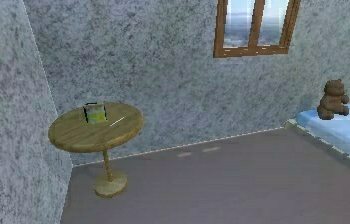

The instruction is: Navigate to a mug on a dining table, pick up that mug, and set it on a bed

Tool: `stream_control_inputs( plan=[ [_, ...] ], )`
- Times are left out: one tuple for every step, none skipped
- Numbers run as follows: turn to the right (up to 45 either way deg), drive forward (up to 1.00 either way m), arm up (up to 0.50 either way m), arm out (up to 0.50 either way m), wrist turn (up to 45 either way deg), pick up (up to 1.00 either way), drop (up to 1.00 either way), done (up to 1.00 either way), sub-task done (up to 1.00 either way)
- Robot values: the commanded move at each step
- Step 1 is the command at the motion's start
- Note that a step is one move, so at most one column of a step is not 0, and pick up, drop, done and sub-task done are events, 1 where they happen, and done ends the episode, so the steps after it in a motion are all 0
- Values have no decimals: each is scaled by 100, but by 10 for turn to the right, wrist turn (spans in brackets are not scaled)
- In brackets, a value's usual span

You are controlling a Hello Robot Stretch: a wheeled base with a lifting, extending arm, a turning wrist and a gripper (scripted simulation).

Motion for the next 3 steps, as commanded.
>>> stream_control_inputs(
  plan=[
    [0,0,0,0,-450,0,0,0,0],
    [0,0,0,-16,0,0,0,0,0],
    [90,0,0,0,0,0,0,0,0]
  ],
)
